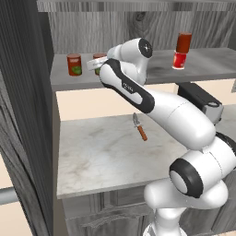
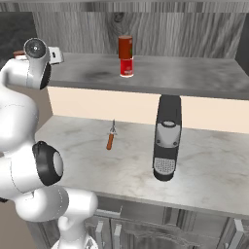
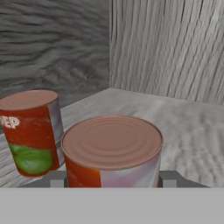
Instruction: Stack two cans on top of the other two cans in the cabinet.
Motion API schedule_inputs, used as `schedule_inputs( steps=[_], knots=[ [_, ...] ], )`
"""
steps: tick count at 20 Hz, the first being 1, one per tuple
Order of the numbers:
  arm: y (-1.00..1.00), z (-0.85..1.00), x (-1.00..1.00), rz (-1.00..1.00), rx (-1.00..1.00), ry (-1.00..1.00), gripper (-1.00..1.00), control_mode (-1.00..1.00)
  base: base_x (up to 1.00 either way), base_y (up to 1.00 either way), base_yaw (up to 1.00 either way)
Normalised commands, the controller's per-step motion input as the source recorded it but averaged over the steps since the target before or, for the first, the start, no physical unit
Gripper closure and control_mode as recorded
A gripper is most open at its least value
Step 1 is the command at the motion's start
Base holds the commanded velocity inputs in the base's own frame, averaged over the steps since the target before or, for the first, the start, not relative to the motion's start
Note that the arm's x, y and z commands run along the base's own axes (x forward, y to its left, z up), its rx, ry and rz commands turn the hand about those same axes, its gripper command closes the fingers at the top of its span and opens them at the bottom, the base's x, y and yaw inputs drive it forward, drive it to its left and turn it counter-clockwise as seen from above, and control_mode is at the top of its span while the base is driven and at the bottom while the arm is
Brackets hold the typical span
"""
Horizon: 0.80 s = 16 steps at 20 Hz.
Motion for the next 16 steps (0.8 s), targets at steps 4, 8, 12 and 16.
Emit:
schedule_inputs(
  steps=[4,8,12,16],
  knots=[
    [0.0,0.0,0.0,0.0,0.0,0.0,1.0,-1.0,0.0,0.0,0.0],
    [0.0,0.0,0.0,0.0,0.0,0.0,1.0,-1.0,0.0,0.0,0.0],
    [0.0,0.0,0.0,0.0,0.0,0.0,1.0,-1.0,0.0,0.0,0.0],
    [0.0,0.0,0.0,0.01,0.0,0.0,1.0,-1.0,0.0,0.0,0.0]
  ],
)
